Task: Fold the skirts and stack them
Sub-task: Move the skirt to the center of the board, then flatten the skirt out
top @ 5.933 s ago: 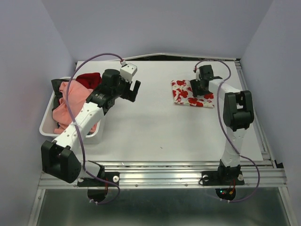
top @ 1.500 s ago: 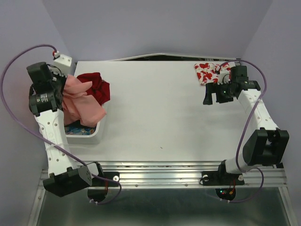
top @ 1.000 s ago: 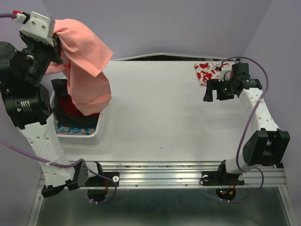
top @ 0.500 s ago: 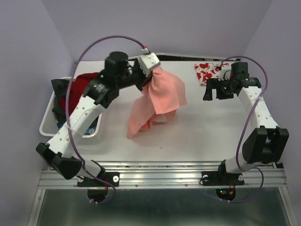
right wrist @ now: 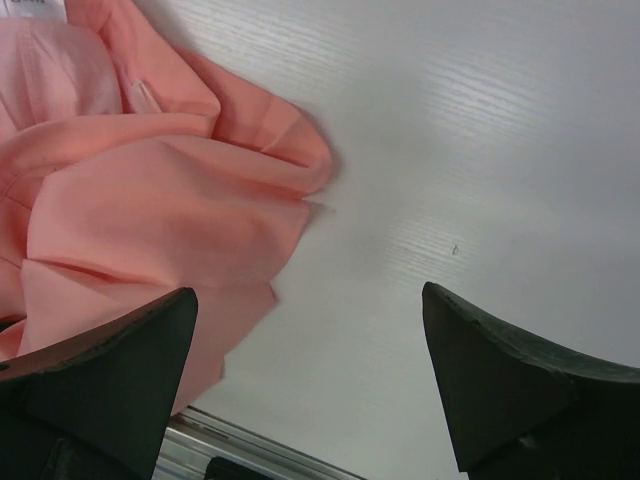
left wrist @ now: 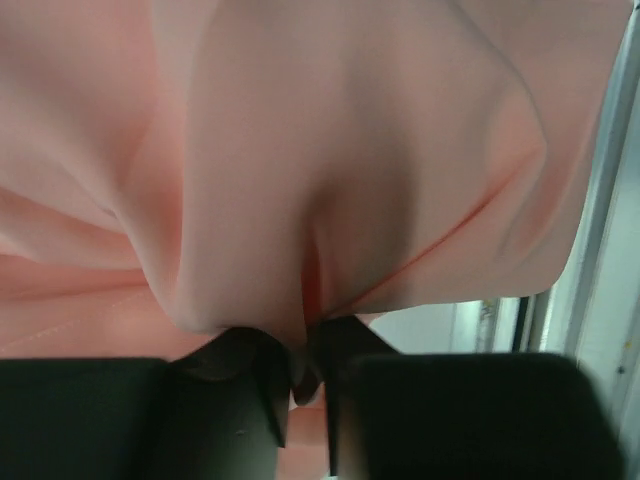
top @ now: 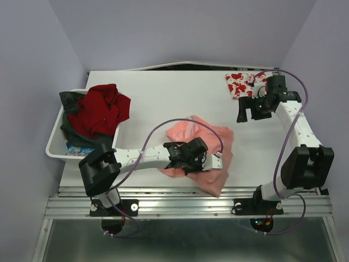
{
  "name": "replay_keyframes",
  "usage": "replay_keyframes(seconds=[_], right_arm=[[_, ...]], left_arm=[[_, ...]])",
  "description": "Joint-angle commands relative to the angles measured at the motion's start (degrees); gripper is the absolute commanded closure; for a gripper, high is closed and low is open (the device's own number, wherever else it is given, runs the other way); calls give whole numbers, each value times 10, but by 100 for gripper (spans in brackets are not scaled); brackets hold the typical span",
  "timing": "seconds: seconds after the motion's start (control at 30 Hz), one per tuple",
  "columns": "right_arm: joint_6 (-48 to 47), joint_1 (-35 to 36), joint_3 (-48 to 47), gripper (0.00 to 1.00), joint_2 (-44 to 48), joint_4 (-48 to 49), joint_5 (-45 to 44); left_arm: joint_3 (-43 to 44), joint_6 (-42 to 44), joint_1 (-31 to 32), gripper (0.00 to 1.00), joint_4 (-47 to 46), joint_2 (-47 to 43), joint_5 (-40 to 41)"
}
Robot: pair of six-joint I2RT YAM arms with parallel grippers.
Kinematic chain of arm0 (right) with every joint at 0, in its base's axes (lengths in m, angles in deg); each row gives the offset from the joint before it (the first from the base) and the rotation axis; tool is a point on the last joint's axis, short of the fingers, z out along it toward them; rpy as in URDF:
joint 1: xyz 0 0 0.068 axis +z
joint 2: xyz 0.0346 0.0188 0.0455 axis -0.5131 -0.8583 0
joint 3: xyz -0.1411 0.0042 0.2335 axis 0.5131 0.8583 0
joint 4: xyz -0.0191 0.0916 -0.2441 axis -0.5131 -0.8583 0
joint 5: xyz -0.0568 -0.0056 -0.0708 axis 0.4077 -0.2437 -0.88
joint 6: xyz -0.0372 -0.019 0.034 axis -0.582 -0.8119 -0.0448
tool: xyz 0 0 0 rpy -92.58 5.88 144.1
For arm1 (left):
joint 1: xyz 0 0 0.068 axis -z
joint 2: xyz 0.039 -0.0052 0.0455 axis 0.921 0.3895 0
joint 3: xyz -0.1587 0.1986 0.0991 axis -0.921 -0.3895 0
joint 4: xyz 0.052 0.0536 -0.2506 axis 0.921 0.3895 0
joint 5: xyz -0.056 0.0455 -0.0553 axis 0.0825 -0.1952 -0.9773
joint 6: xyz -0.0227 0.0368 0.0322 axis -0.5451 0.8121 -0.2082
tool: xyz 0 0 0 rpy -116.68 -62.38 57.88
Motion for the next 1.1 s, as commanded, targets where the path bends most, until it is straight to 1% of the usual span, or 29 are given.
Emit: replay_keyframes(seconds=[0.0,0.03,0.07,0.1,0.13,0.17,0.2,0.23,0.27,0.3,0.33,0.37,0.4,0.43,0.47,0.5,0.53,0.57,0.6,0.67,0.7,0.77,0.83,0.93,1.07], right_arm=[[-27,-2,20,2,-10,-33,44],[-30,-2,25,4,-12,-35,57],[-31,-2,27,4,-13,-37,64],[-32,-2,28,6,-15,-37,72],[-32,-2,29,7,-16,-36,86],[-32,3,28,9,-16,-35,93],[-31,11,27,10,-17,-35,99],[-25,19,26,11,-17,-33,109],[-21,28,23,12,-16,-32,111],[-10,49,21,13,-14,-27,118],[-2,64,18,13,-14,-24,119],[6,80,15,13,-12,-18,118],[16,116,6,13,-12,-4,116],[33,137,1,13,-14,5,111],[41,154,-6,13,-19,12,100],[57,196,-26,12,-26,20,96],[57,197,-26,13,-33,23,91],[73,239,-48,13,-53,31,76],[91,283,-67,13,-62,36,53],[106,322,-86,12,-85,49,25],[111,340,-96,11,-113,56,10],[120,385,-139,11,-146,54,-34],[149,411,-171,12,-194,45,-78],[160,457,-219,12,-242,36,-101],[161,494,-235,13,-279,41,-104]], left_arm=[[5,0,6,60,-38,-22,-6],[7,-2,4,50,-40,-48,-15],[12,-2,2,30,-42,-66,-24],[14,-5,-12,18,-47,-85,-32],[17,-8,-23,16,-50,-125,-51],[28,-19,-37,9,-49,-147,-61],[38,-25,-53,9,-44,-163,-73],[50,-30,-97,9,-36,-190,-87],[64,-36,-124,9,-24,-199,-122],[92,-50,-184,9,-4,-204,-137],[101,-56,-214,9,2,-216,-159],[112,-61,-240,9,6,-221,-162],[117,-61,-262,8,18,-225,-161],[121,-59,-282,8,24,-226,-157],[125,-63,-323,8,31,-224,-154],[130,-73,-346,8,39,-220,-156],[134,-83,-373,8,45,-214,-161],[140,-104,-424,8,53,-200,-184],[143,-127,-446,8,59,-188,-196],[146,-140,-483,8,64,-184,-208],[145,-146,-504,8,64,-184,-207],[146,-157,-518,8,63,-189,-204],[148,-164,-529,8,62,-199,-191],[151,-171,-542,8,61,-207,-174],[151,-179,-561,8,70,-213,-172]])
